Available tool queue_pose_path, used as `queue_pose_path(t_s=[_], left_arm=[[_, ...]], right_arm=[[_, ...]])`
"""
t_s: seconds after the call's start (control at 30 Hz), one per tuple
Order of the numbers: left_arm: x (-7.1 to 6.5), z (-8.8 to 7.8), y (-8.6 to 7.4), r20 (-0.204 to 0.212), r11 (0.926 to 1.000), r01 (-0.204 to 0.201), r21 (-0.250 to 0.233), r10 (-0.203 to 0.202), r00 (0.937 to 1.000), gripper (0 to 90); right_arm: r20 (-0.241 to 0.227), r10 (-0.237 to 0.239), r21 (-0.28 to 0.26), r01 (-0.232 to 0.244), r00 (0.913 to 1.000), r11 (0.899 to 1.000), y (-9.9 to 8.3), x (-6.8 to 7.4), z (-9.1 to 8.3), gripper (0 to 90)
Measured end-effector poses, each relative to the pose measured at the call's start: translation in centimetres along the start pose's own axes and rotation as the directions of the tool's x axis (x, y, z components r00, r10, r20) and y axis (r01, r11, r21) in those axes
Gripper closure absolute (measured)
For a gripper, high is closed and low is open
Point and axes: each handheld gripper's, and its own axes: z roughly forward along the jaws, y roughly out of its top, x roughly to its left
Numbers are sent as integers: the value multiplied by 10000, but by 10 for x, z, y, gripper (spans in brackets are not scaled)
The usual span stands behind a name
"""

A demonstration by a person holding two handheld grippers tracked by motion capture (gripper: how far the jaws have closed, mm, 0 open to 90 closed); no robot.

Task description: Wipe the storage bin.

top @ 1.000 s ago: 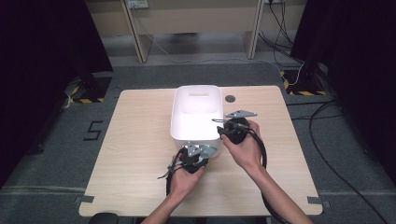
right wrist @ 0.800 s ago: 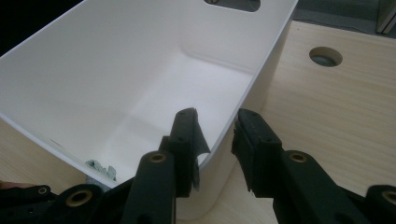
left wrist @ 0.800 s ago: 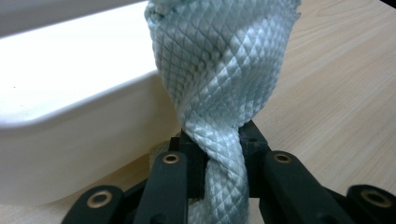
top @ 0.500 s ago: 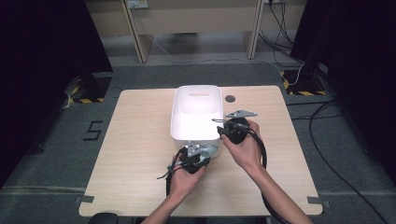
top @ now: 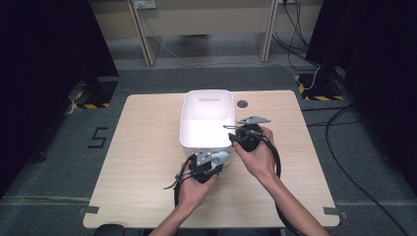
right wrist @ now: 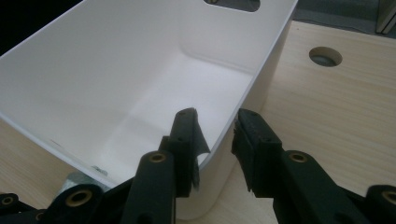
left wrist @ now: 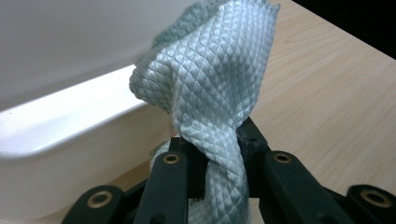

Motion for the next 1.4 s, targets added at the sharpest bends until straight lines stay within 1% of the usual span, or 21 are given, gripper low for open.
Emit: queue_pose_path(t_s=[0.07,0.23,0.4,0.6,0.73,0.8,1.1,1.3,1.4], left_arm=[[0,-1,1,6,10000,38,-15,-38,10000,768],[-1,-8,7,22,9996,76,-276,-76,10000,768],[0,-9,9,16,9996,70,-258,-70,10000,768],[-3,-10,10,102,9994,75,-324,-71,9999,768],[-5,-9,12,134,9996,26,-282,-22,9999,767],[-7,-7,13,178,9997,-76,-225,80,9998,768],[-9,-1,12,241,9999,-78,-132,82,9997,767],[-13,1,15,241,9997,-90,-241,96,9997,767],[-14,1,16,251,9997,-137,-207,142,9996,767]], right_arm=[[-1,-1,-1,1,10000,10000,0,0,0,687],[0,0,12,0,10000,10000,0,0,0,687],[4,-4,8,4,10000,10000,0,0,0,687],[-2,1,25,-1,10000,10000,0,0,0,687],[2,2,21,-2,10000,10000,0,0,0,686],[-3,6,29,-6,10000,10000,0,0,0,686],[-3,-13,51,13,10000,10000,0,-1,0,685],[4,2,64,-2,10000,10000,0,0,0,685],[-6,7,64,-7,10000,10000,0,-1,0,685]])
